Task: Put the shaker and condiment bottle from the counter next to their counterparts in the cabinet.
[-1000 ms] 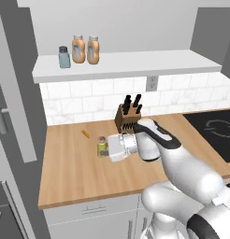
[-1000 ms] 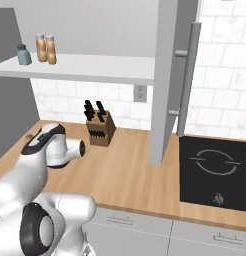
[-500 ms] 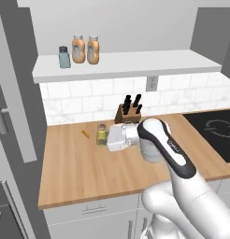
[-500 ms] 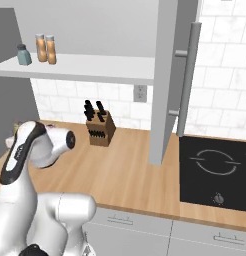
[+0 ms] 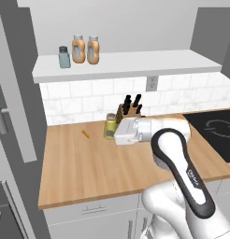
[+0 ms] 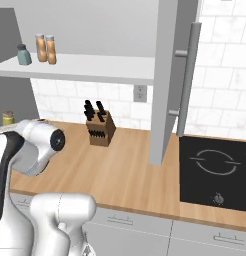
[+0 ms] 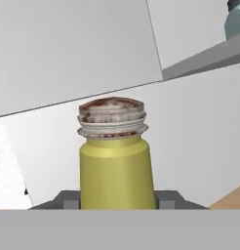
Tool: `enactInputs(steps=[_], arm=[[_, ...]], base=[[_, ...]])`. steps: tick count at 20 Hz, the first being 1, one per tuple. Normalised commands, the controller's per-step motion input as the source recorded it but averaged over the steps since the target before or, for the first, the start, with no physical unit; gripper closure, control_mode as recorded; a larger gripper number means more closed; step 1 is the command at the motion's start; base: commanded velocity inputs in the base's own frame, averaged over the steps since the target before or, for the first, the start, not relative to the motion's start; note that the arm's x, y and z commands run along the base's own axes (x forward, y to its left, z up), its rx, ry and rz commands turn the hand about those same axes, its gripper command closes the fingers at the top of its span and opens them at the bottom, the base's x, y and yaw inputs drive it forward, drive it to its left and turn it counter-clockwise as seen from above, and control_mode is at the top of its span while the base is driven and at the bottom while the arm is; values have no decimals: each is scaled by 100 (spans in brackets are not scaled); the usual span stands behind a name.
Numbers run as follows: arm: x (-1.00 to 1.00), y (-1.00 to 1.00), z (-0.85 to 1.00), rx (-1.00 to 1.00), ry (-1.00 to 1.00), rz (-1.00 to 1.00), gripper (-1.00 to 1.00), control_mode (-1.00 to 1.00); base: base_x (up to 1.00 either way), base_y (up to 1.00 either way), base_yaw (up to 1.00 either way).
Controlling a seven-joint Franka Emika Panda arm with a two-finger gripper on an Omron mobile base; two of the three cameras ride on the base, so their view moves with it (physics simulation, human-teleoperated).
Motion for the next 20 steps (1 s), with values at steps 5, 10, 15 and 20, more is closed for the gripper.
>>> enactInputs(steps=[5, 10, 15, 20], arm=[[-55, -19, 83, 0, 0, -17, 100, -100], [-42, -15, 86, 0, 0, -16, 100, -100], [-29, -16, 80, -2, -1, -17, 100, -100], [-12, -26, 77, -2, 0, -16, 100, -100]], base=[[0, 0, 0], [0, 0, 0], [0, 0, 0], [0, 0, 0]])
